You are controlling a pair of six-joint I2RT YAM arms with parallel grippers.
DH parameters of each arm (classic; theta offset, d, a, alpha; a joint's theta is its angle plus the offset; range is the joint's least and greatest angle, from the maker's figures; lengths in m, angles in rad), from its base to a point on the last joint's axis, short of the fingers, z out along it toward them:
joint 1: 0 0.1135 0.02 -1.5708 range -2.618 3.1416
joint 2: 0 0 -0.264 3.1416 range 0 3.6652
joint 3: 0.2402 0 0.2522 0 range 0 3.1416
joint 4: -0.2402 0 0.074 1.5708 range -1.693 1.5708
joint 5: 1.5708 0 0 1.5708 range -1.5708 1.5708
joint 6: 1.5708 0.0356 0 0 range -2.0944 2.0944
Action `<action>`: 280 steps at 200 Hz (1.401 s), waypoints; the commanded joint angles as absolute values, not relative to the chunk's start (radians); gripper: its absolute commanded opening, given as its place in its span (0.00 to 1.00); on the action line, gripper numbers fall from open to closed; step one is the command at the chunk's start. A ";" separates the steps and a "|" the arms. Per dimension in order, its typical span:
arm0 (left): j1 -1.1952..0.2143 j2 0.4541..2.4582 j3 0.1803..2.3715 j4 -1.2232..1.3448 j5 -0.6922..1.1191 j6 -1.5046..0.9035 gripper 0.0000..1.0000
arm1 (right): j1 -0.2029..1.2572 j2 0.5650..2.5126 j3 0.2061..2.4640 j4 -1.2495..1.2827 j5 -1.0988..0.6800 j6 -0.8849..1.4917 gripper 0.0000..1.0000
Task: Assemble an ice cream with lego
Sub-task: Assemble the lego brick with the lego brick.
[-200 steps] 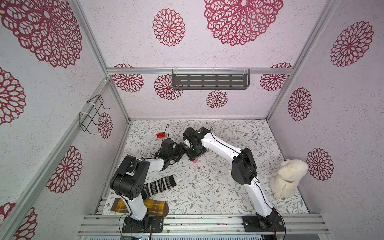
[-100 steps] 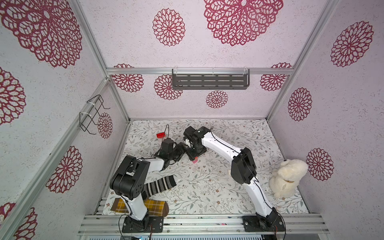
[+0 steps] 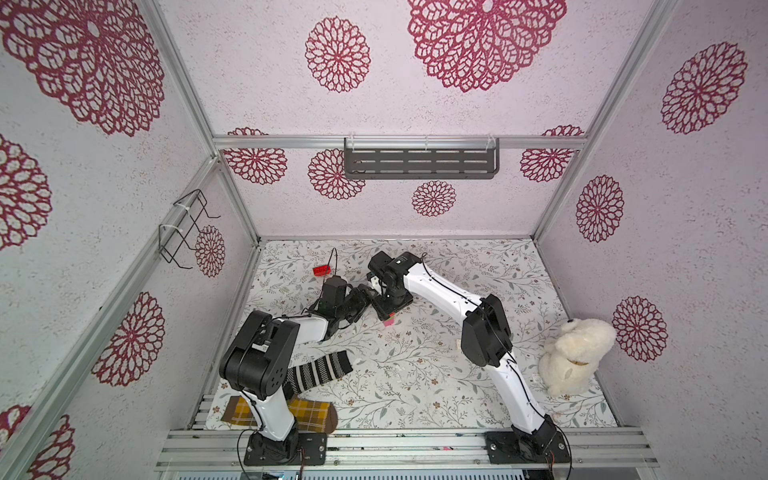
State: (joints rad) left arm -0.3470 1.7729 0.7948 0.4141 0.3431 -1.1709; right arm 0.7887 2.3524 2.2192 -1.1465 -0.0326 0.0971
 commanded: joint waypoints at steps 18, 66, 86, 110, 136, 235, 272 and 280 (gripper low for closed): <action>-0.393 1.778 0.798 0.393 0.447 -1.106 0.76 | 0.762 2.397 2.194 -1.014 -0.021 0.145 0.43; -0.388 1.850 0.838 0.425 0.521 -1.118 0.73 | 0.759 2.388 2.221 -1.014 -0.032 0.180 0.41; -0.383 1.870 0.801 0.556 0.512 -1.186 0.69 | 0.759 2.406 2.272 -1.043 -0.032 0.197 0.39; -0.387 1.881 0.750 0.688 0.486 -1.248 0.67 | 0.760 2.441 2.333 -1.092 -0.044 0.207 0.39; -0.411 1.895 0.689 0.839 0.453 -1.316 0.64 | 0.764 2.441 2.331 -1.094 -0.046 0.223 0.38; -0.465 2.083 0.568 1.276 0.413 -1.555 0.54 | 0.796 2.450 2.347 -1.096 -0.024 0.192 0.37; -0.459 2.080 0.569 1.257 0.422 -1.543 0.53 | 0.796 2.459 2.349 -1.099 -0.015 0.184 0.37; -0.459 2.074 0.567 1.255 0.419 -1.541 0.53 | 0.796 2.462 2.350 -1.099 -0.018 0.183 0.37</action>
